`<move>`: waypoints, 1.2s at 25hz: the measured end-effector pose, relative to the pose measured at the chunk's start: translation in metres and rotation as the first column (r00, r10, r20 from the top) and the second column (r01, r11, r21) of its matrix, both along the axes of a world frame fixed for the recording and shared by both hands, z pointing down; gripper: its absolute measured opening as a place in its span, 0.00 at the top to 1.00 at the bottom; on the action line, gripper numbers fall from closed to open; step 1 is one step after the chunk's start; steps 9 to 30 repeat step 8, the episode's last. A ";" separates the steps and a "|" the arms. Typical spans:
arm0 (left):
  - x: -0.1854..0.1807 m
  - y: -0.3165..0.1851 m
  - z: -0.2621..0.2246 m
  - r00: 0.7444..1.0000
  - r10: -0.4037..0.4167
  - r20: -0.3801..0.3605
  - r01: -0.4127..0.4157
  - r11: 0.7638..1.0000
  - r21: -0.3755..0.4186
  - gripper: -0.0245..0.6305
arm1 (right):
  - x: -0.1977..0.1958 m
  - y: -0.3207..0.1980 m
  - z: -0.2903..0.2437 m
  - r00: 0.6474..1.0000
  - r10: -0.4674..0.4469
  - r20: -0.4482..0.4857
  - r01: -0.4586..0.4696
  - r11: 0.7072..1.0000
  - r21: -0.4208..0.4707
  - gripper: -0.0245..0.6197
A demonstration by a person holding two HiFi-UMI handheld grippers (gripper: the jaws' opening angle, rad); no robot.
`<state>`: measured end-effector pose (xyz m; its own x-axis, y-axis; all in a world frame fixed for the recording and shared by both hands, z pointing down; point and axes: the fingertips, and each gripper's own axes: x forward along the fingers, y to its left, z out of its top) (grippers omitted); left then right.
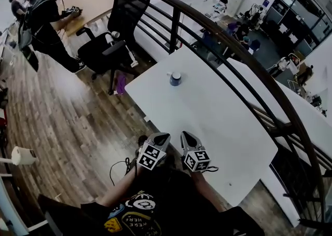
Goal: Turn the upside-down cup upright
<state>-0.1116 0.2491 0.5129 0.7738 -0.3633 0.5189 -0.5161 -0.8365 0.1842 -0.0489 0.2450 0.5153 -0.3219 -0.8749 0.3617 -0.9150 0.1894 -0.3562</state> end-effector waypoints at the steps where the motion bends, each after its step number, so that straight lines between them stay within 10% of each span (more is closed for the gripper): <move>1: 0.001 0.002 -0.004 1.000 -0.006 -0.008 0.006 1.000 0.006 0.95 | 0.001 0.003 -0.003 1.000 -0.001 0.003 0.001 1.000 0.007 0.96; 30: -0.007 -0.010 -0.023 1.000 0.006 -0.025 -0.005 1.000 0.021 0.95 | 0.008 0.013 -0.020 0.999 0.030 0.012 -0.030 0.999 0.013 0.96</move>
